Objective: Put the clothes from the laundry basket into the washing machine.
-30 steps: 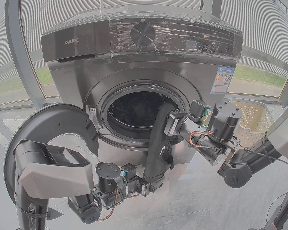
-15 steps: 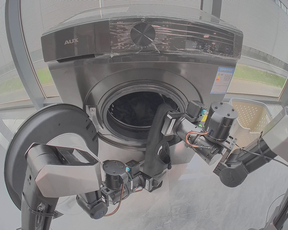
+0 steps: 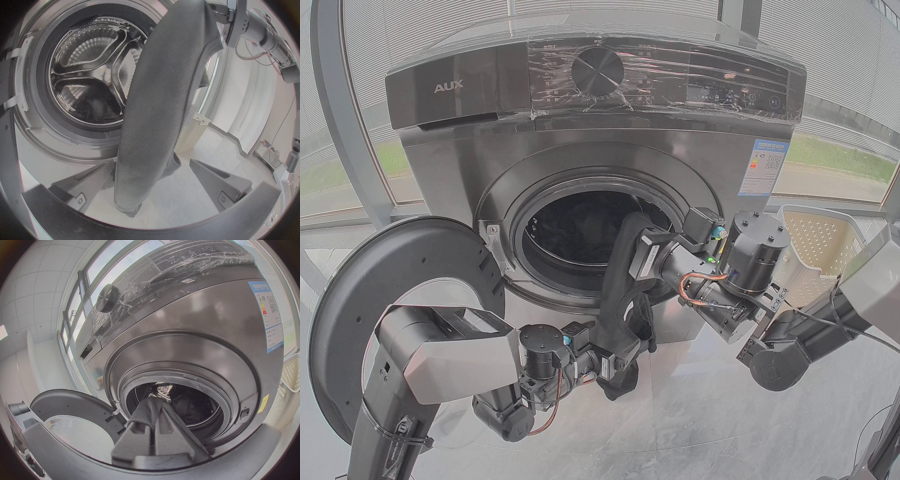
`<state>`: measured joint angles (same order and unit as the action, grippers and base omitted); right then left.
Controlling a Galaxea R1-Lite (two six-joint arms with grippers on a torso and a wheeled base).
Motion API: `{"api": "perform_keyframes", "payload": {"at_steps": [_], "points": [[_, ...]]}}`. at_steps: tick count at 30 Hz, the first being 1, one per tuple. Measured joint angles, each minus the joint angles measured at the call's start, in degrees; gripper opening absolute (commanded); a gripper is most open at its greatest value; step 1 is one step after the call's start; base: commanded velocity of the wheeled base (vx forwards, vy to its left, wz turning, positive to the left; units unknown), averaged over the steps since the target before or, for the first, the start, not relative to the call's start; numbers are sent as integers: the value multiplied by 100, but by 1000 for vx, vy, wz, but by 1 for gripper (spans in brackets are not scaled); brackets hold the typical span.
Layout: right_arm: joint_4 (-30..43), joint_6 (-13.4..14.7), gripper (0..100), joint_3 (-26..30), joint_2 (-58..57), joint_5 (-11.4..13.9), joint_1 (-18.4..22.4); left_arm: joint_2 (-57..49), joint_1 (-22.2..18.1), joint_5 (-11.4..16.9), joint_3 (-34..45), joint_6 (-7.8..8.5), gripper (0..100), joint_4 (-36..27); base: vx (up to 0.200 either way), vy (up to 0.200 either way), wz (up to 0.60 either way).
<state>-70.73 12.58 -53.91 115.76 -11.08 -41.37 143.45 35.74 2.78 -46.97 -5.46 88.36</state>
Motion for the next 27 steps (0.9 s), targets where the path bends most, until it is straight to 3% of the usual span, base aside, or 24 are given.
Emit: {"api": "perform_keyframes", "payload": {"at_steps": [13,18,19,27], "points": [[-155,9,0,52,13,6,-57,575,-49,-79,-875,-17,100,-1,0,0,0],[-218,17,0,61,15,2,-90,735,-112,-393,-1181,-22,100,0,0,0,0],[-233,17,0,61,15,5,-95,759,-124,-441,-1220,-23,0,0,0,0,0],[-276,17,0,127,15,0,-84,837,-177,-571,-1375,-22,0,18,0,0,0]]}}
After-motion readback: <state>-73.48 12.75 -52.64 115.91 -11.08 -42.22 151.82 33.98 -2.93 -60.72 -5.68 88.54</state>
